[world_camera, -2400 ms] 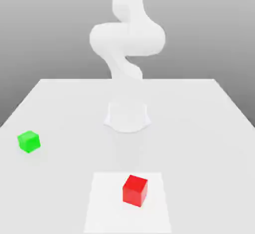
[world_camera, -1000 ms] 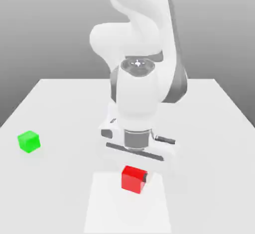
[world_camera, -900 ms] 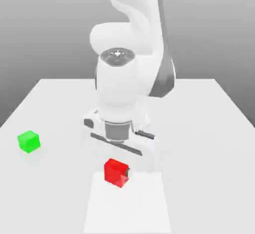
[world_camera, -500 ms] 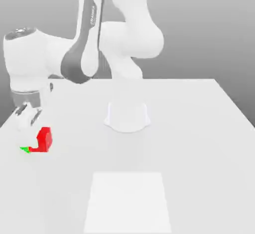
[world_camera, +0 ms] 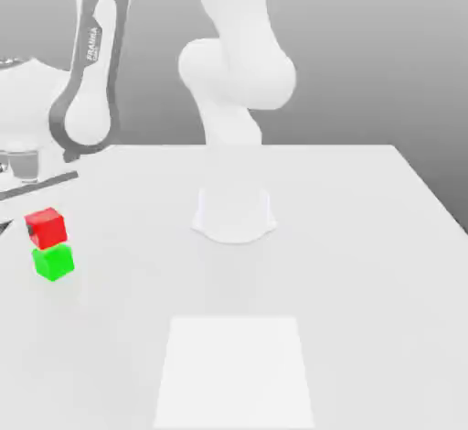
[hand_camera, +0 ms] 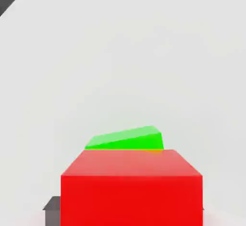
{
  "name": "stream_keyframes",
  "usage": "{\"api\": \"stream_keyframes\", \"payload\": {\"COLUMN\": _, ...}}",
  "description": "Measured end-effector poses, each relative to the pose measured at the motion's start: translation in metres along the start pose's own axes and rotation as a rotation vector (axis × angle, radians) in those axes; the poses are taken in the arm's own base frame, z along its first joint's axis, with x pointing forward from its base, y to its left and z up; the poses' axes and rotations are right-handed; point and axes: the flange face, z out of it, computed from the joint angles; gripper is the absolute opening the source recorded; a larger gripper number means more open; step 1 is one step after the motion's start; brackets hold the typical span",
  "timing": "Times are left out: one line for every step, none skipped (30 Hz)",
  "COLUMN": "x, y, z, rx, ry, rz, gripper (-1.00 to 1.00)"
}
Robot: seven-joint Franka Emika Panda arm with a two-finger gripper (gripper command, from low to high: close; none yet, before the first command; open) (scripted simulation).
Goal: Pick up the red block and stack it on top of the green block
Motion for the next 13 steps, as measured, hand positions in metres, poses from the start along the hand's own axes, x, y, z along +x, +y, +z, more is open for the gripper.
{"api": "stream_keyframes", "payload": {"x": 0.0, "y": 0.0, "z": 0.0, "rx": 0.0, "ry": 0.0, "rz": 0.0, "gripper": 1.0}}
{"api": "stream_keyframes", "payload": {"x": 0.0, "y": 0.0, "z": 0.0, "rx": 0.0, "ry": 0.0, "rz": 0.0, "gripper": 1.0}}
{"api": "stream_keyframes", "payload": {"x": 0.0, "y": 0.0, "z": 0.0, "rx": 0.0, "ry": 0.0, "rz": 0.0, "gripper": 1.0}}
{"api": "stream_keyframes", "payload": {"x": 0.0, "y": 0.0, "z": 0.0, "rx": 0.0, "ry": 0.0, "rz": 0.0, "gripper": 1.0}}
{"api": "stream_keyframes", "payload": {"x": 0.001, "y": 0.0, "z": 0.004, "rx": -0.001, "ry": 0.002, "rz": 0.002, "gripper": 1.0}}
{"api": "stream_keyframes", "payload": {"x": 0.001, "y": 0.0, "z": 0.002, "rx": -0.001, "ry": 0.001, "rz": 0.002, "gripper": 1.0}}
{"api": "stream_keyframes", "payload": {"x": 0.0, "y": -0.001, "z": -0.004, "rx": -0.002, "ry": 0.0, "rz": 0.002, "gripper": 1.0}}
{"api": "stream_keyframes", "payload": {"x": 0.0, "y": -0.002, "z": -0.011, "rx": -0.002, "ry": -0.002, "rz": 0.004, "gripper": 1.0}}
{"api": "stream_keyframes", "payload": {"x": 0.0, "y": -0.002, "z": -0.019, "rx": -0.002, "ry": -0.003, "rz": 0.003, "gripper": 1.0}}
{"api": "stream_keyframes", "payload": {"x": 0.0, "y": -0.002, "z": -0.026, "rx": -0.003, "ry": -0.003, "rz": 0.003, "gripper": 1.0}}
{"api": "stream_keyframes", "payload": {"x": 0.0, "y": -0.002, "z": -0.034, "rx": -0.003, "ry": -0.003, "rz": 0.003, "gripper": 1.0}}
{"api": "stream_keyframes", "payload": {"x": 0.0, "y": -0.002, "z": -0.042, "rx": -0.003, "ry": -0.002, "rz": 0.003, "gripper": 1.0}}
{"api": "stream_keyframes", "payload": {"x": 0.0, "y": -0.001, "z": -0.049, "rx": -0.002, "ry": -0.001, "rz": 0.002, "gripper": 1.0}}
